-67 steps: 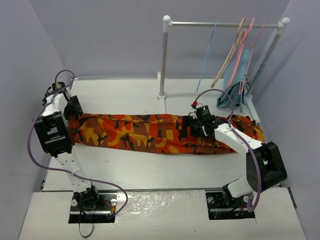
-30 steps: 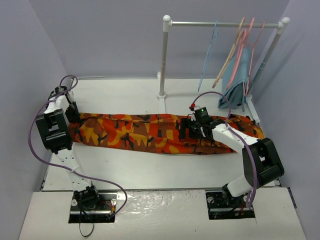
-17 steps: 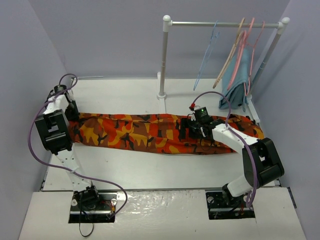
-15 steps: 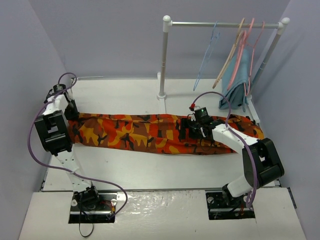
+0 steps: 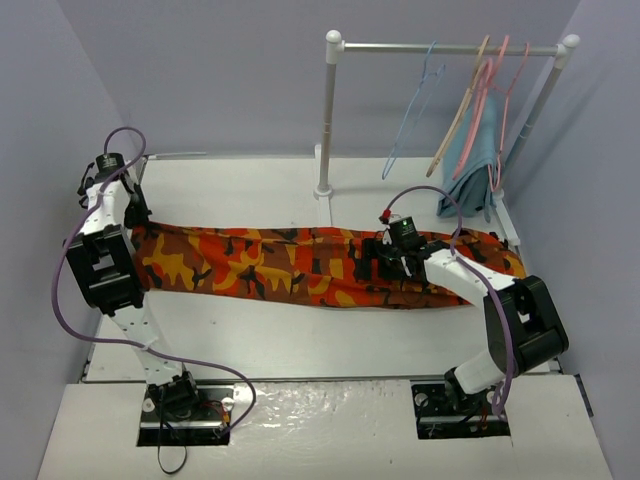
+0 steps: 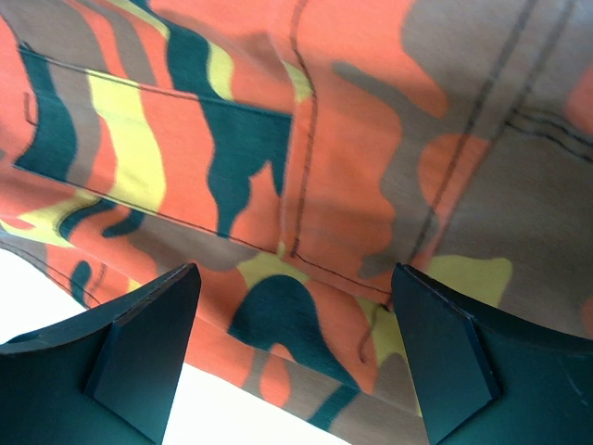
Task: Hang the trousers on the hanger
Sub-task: Fold the trousers
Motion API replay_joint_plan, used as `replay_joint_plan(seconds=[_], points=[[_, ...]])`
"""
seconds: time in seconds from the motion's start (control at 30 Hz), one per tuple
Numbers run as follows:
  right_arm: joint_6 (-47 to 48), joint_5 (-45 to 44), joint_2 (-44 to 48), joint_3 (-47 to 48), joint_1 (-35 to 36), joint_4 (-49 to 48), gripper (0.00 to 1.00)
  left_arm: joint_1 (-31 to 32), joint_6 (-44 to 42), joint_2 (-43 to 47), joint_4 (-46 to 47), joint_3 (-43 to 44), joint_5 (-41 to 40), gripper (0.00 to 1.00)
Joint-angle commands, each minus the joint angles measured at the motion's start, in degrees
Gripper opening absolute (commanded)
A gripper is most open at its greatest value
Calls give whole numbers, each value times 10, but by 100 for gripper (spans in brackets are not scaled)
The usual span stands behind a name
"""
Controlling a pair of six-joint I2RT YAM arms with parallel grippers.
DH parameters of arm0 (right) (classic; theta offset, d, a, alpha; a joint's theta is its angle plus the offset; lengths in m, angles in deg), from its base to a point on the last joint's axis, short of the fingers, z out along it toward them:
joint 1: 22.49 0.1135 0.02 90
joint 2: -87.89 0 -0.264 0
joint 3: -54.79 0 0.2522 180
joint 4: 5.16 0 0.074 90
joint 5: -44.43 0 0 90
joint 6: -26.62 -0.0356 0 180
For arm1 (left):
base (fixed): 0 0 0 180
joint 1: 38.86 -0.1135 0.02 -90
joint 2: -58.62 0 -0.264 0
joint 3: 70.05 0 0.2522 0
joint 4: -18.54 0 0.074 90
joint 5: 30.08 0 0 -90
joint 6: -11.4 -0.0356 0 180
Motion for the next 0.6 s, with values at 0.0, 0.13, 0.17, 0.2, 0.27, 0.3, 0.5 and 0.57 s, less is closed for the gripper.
replay_joint_plan(seconds=[0.0,0.13,0.17,0.2,0.27,0.3,0.5,0.57], points=[[-10,-19,17,-3,4,-16,81,-2,-3,6,23,55,-32,0],[-17,-30,11,-6,3,-17,81,0,-3,-15,39,63,-26,0],[-20,-34,10,-7,3,-17,81,-1,-3,-19,43,64,-26,0],[-24,-40,9,-9,3,-18,81,-1,-2,-24,45,68,-25,0],[-32,-53,3,-13,3,-18,81,0,-2,-36,47,77,-24,0],[-37,-59,1,-15,3,-18,81,0,-2,-42,47,83,-24,0],[0,-77,19,11,42,-11,74,2,-2,-66,37,104,-26,0],[34,-72,28,35,63,-11,74,2,-5,-68,33,107,-31,0]])
